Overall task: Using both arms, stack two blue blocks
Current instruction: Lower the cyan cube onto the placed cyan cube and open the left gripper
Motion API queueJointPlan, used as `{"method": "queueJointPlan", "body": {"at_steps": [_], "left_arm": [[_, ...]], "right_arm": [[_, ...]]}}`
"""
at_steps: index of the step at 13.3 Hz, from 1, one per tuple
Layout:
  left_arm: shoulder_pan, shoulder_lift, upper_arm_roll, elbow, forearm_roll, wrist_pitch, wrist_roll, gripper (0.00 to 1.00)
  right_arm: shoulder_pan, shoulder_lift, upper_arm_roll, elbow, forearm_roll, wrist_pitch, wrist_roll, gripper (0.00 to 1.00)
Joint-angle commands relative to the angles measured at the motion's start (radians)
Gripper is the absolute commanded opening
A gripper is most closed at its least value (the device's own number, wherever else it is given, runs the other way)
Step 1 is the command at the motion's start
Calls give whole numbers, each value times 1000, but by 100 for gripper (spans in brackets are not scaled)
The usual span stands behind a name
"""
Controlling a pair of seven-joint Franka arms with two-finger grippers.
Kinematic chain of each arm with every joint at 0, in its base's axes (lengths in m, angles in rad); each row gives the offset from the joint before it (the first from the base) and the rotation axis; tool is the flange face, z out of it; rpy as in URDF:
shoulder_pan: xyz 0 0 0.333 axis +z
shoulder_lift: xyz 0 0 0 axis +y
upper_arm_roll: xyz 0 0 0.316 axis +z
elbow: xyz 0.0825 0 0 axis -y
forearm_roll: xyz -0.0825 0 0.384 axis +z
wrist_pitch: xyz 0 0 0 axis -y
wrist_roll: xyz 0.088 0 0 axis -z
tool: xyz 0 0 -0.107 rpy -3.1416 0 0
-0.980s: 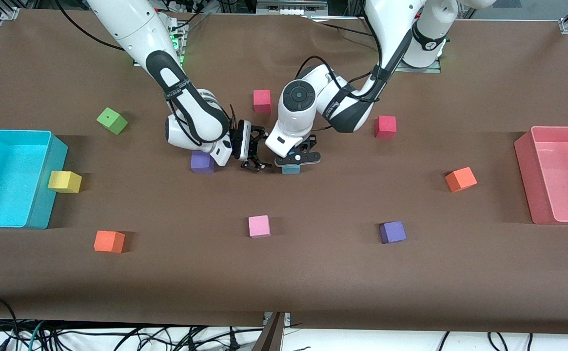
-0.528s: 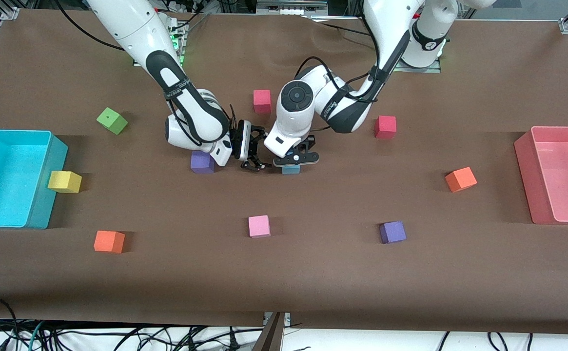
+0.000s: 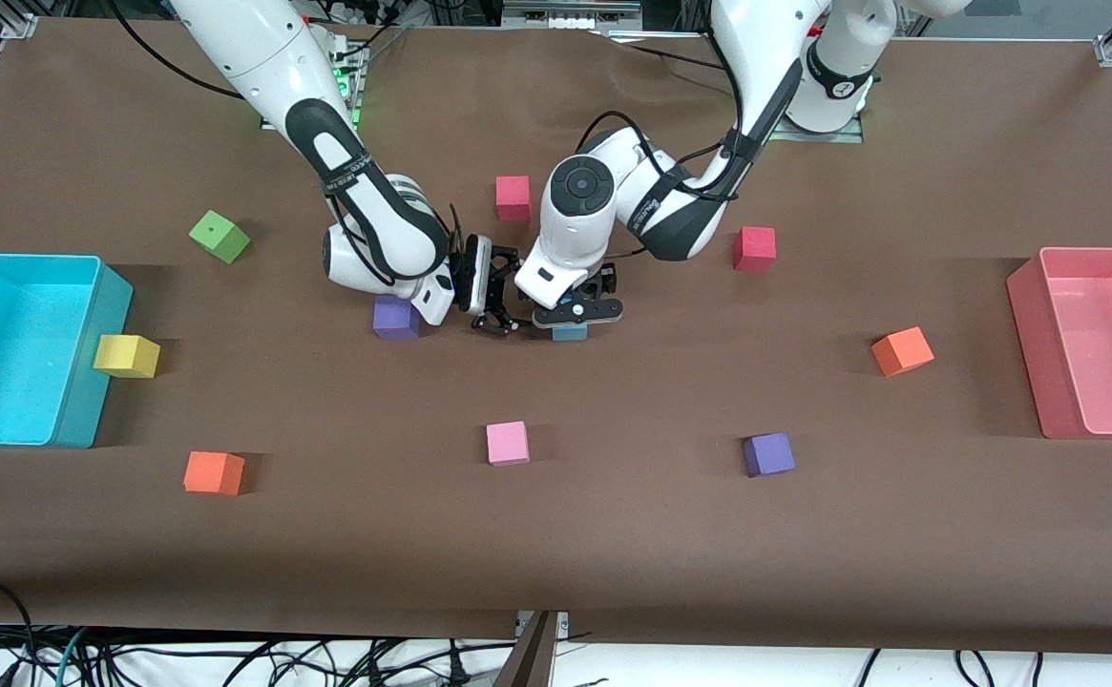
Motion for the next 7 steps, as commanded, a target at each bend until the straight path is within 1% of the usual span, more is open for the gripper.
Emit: {"method": "queueJointPlan", "body": {"at_steps": [1, 2, 3, 5, 7], "left_arm": [[2, -40, 18, 5, -18, -14, 4, 100], [34, -78, 19, -8, -18, -31, 11, 100], [56, -116, 19, -25, -16, -69, 16, 100], [135, -213, 12, -56, -18, -153, 43, 100], [236, -335, 9, -125, -19, -223, 227, 100]], "right_arm": [[-6, -27, 4, -23, 21, 2, -23, 100], [-6, -27, 4, -23, 23, 2, -23, 100], [-6, -27, 4, -23, 23, 2, -23, 100], [-6, -43, 4, -23, 21, 2, -5, 100], [-6, -70, 3, -30, 21, 2, -2, 100]]}}
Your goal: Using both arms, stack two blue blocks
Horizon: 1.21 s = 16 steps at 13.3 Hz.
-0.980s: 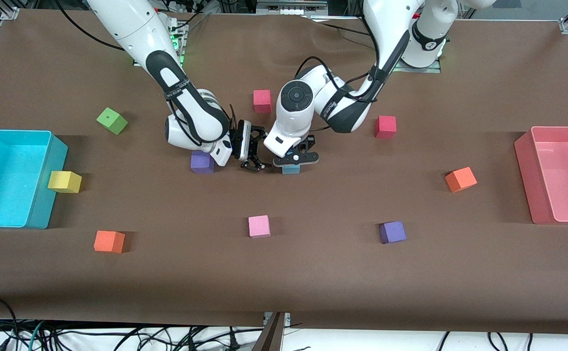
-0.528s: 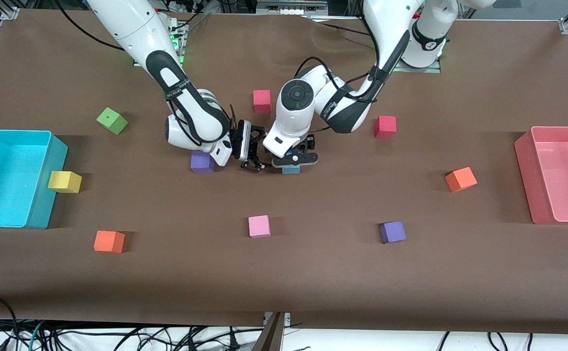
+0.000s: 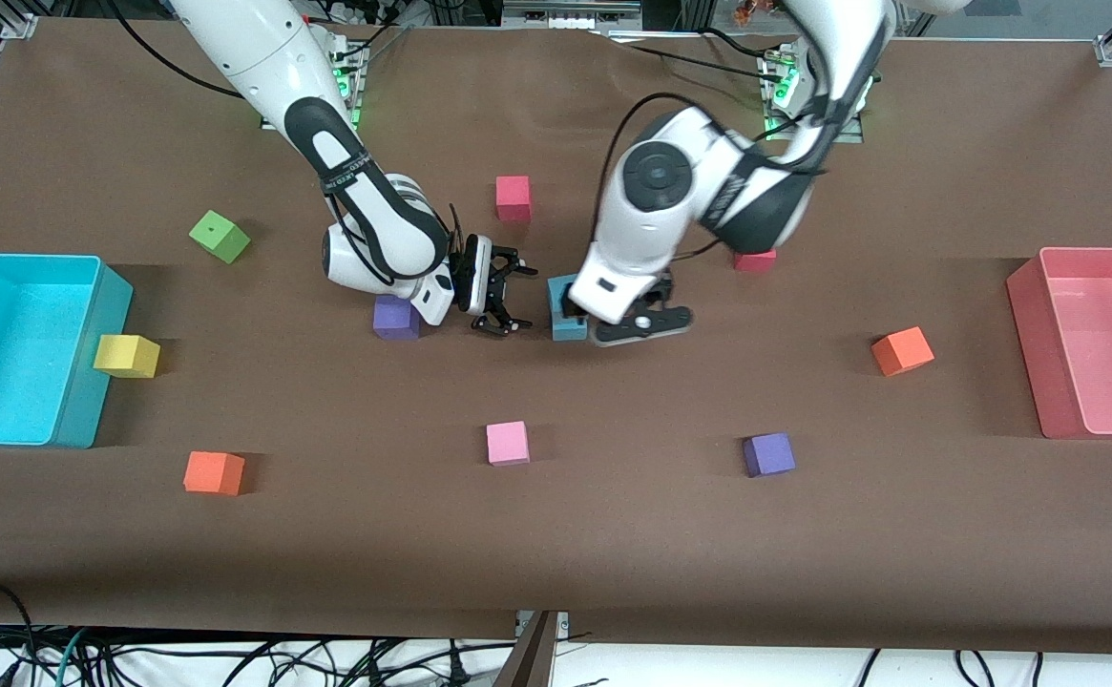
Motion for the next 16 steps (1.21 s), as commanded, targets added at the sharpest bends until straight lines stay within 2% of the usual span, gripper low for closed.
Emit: {"method": "queueJointPlan", "body": {"at_steps": [1, 3, 4, 6, 8, 10, 12, 13, 14, 16], "left_arm": [[149, -211, -13, -163, -19, -60, 255, 100], [264, -334, -13, -224, -19, -151, 441, 100], [309, -389, -11, -243, -18, -210, 518, 100], [376, -464, 4, -252, -7, -297, 670, 100], [391, -507, 80, -252, -5, -354, 764, 100], [391, -527, 137, -250, -5, -414, 809, 100], [389, -534, 151, -241, -5, -436, 807, 100], [391, -526, 154, -234, -7, -436, 806, 100], [391, -503, 154, -202, -7, -439, 797, 100], [392, -485, 151, -171, -9, -462, 792, 100]], "right_arm": [[-5, -75, -8, -34, 17, 2, -2, 100], [-5, -119, -16, -54, 6, 2, 58, 100], [-5, -148, -17, -69, -35, 2, 123, 100], [-5, -219, -33, -86, -187, -3, 328, 100], [-5, -274, -55, -85, -374, -38, 588, 100], [-4, -326, -127, -64, -620, -171, 864, 100], [-4, -355, -218, 29, -911, -393, 1157, 100], [-4, -352, -258, 109, -1027, -511, 1264, 100], [-4, -343, -289, 177, -1104, -608, 1343, 100], [-5, -343, -325, 229, -1283, -646, 1533, 100]]}}
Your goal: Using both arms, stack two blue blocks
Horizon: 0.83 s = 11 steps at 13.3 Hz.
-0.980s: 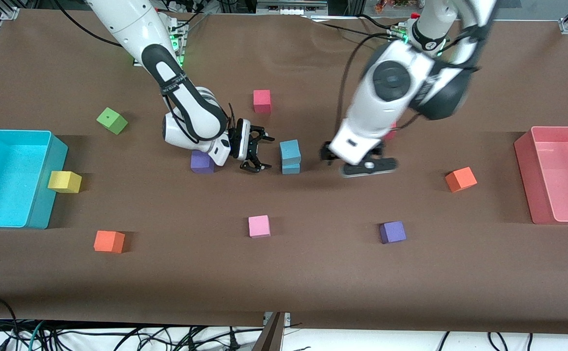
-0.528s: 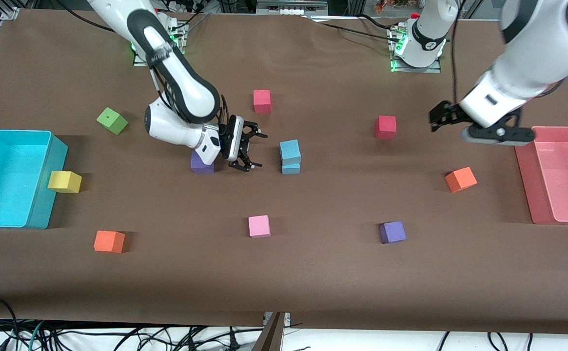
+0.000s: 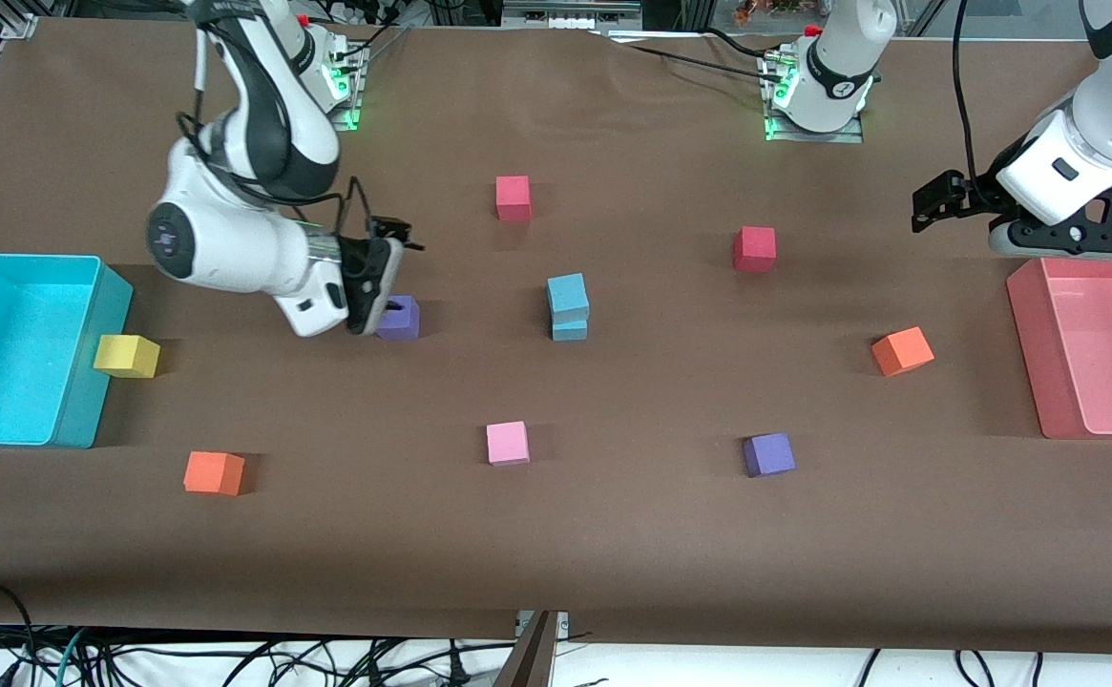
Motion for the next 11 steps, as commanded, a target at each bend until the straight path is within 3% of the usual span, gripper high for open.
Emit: {"method": "queueJointPlan", "body": {"at_steps": [1, 4, 6, 8, 10, 11], "left_arm": [[3, 27, -4, 49, -9, -42, 7, 100], [1, 33, -6, 74, -6, -36, -9, 100], [3, 50, -4, 100, -7, -42, -29, 100], [4, 81, -3, 138, -15, -38, -28, 100], [6, 119, -3, 190, -16, -36, -29, 100], [6, 119, -4, 190, -10, -35, -29, 100]], "right_arm": [[5, 18, -48, 70, -176, -89, 264, 100], [4, 36, -91, 128, -292, -182, 517, 100], [-23, 6, -82, 118, -418, -177, 807, 100], [-143, -45, -17, 112, -486, -180, 974, 100], [-244, -115, -1, 92, -605, -171, 984, 100], [-295, -161, -1, 84, -606, -168, 986, 100]]}}
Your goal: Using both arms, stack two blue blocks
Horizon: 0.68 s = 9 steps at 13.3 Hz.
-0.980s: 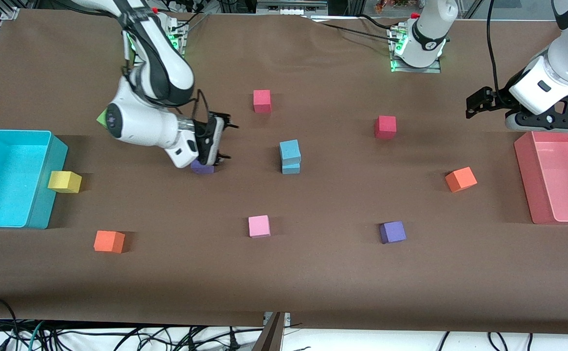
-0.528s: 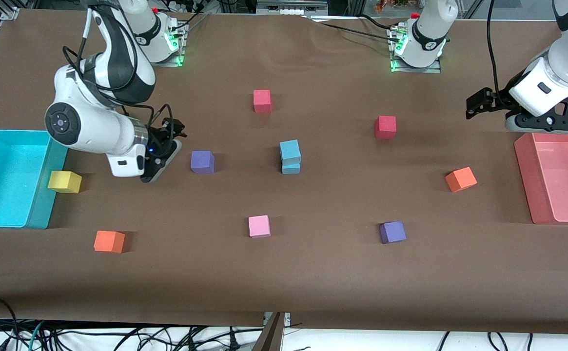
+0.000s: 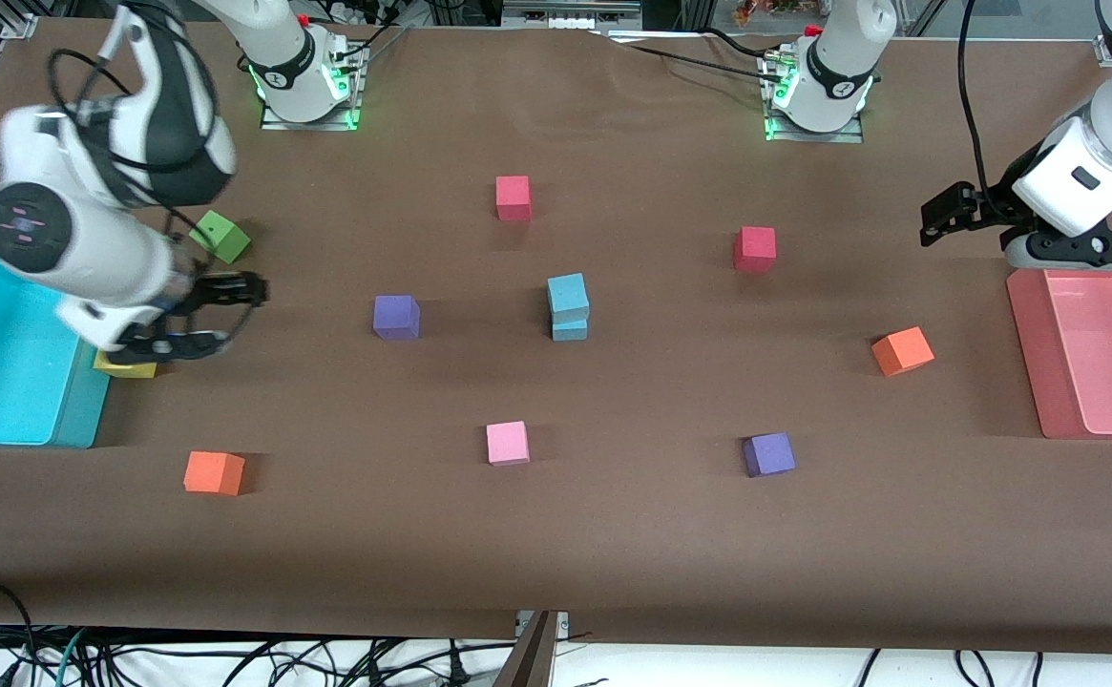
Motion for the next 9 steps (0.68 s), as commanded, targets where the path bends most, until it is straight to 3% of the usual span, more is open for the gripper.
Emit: {"method": "queueJointPlan", "body": {"at_steps": [1, 4, 6, 9], "left_arm": [[6, 38, -5, 62, -6, -17, -6, 100], [20, 37, 0, 57, -6, 7, 4, 100], [23, 34, 1, 48, -1, 6, 12, 100], [29, 31, 0, 34, 0, 9, 14, 100]], "right_arm": [[-140, -138, 34, -29, -33, -18, 20, 100], [-162, -215, 34, -15, 41, -72, 17, 100], [-206, -252, 16, -15, 180, -83, 5, 100], [-201, -250, 7, -15, 176, -106, -52, 100]]}}
